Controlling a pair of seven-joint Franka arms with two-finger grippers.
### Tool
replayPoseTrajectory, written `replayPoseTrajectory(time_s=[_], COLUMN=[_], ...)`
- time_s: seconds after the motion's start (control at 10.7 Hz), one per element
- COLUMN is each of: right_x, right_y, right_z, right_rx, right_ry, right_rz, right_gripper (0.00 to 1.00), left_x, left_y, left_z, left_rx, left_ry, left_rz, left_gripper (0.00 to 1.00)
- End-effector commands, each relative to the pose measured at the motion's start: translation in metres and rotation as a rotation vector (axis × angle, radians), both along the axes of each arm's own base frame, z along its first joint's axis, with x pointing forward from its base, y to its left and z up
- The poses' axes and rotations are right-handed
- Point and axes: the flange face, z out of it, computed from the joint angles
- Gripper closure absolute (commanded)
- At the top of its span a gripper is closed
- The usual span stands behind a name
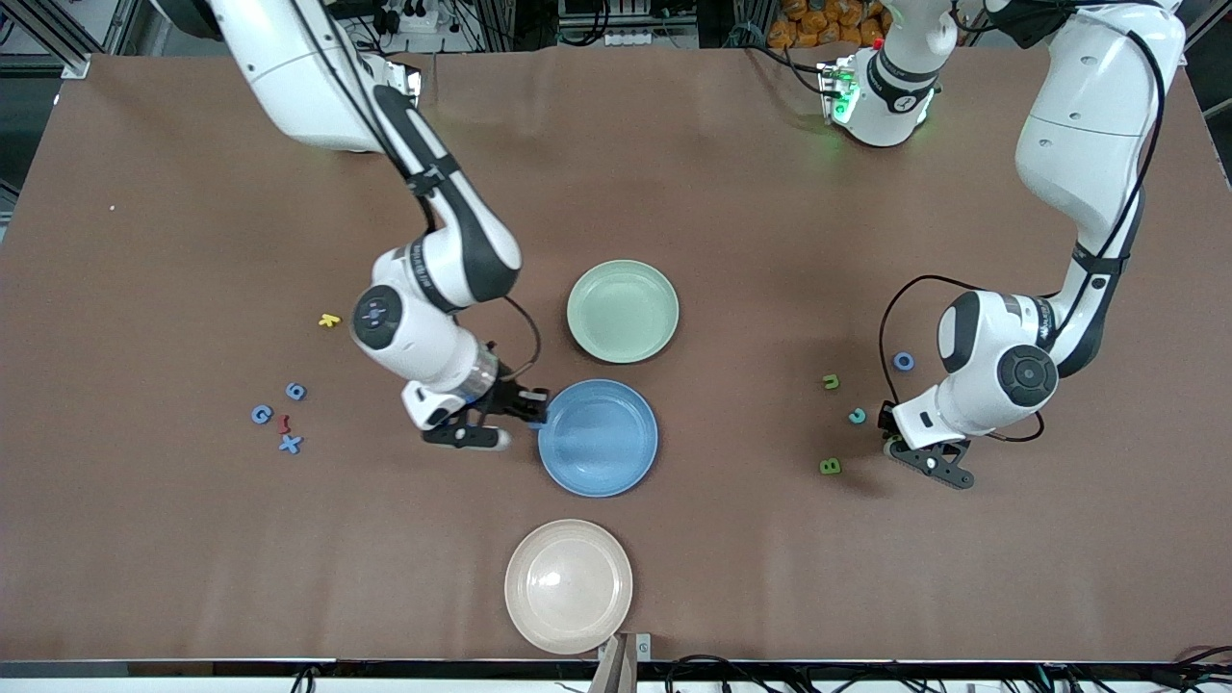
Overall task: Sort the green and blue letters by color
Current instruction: 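Carry the blue 3 onto the blue plate with the right gripper and release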
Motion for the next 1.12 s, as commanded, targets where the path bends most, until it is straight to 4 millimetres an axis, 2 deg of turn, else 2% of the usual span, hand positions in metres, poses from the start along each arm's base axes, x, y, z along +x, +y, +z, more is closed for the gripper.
replayPoseTrajectory(time_s=[0.0, 0.19, 0.28, 0.37, 0.47, 0.56, 0.65, 0.75, 0.84, 1.03], right_x=[0.007, 0.004, 0.003, 0.002, 0.000, 0.000, 0.000, 0.000, -0.002, 0.002], right_y=[0.029, 0.044, 0.045, 0.045, 0.048, 0.048, 0.049, 0.049, 0.052, 0.037], right_z=[-0.002, -0.003, -0.003, -0.004, -0.004, -0.004, -0.004, -0.004, -0.002, 0.011], right_rx=[0.042, 0.051, 0.054, 0.053, 0.053, 0.054, 0.052, 0.050, 0.047, 0.040], right_ry=[-0.045, -0.050, -0.048, -0.047, -0.046, -0.045, -0.046, -0.048, -0.053, -0.053], right_rz=[-0.037, -0.023, -0.024, -0.021, -0.016, -0.017, -0.013, -0.008, 0.000, -0.001], right_gripper=[0.86, 0.85, 0.85, 0.80, 0.66, 0.63, 0.50, 0.49, 0.49, 0.36], left_x=[0.004, 0.005, 0.006, 0.006, 0.007, 0.007, 0.007, 0.006, 0.007, 0.009], left_y=[-0.003, -0.004, -0.004, -0.004, -0.005, -0.004, -0.004, -0.003, -0.003, -0.002], left_z=[-0.004, -0.007, -0.008, -0.007, -0.007, -0.007, -0.007, -0.006, -0.005, 0.003], left_rx=[-0.013, -0.013, -0.014, -0.014, -0.014, -0.014, -0.014, -0.015, -0.015, -0.016], left_ry=[-0.002, 0.000, 0.000, -0.002, -0.003, -0.003, -0.003, -0.003, -0.004, -0.015], left_rz=[0.023, 0.024, 0.024, 0.024, 0.023, 0.023, 0.023, 0.025, 0.025, 0.033], left_gripper=[0.55, 0.59, 0.59, 0.66, 0.74, 0.82, 0.91, 0.97, 1.00, 1.00])
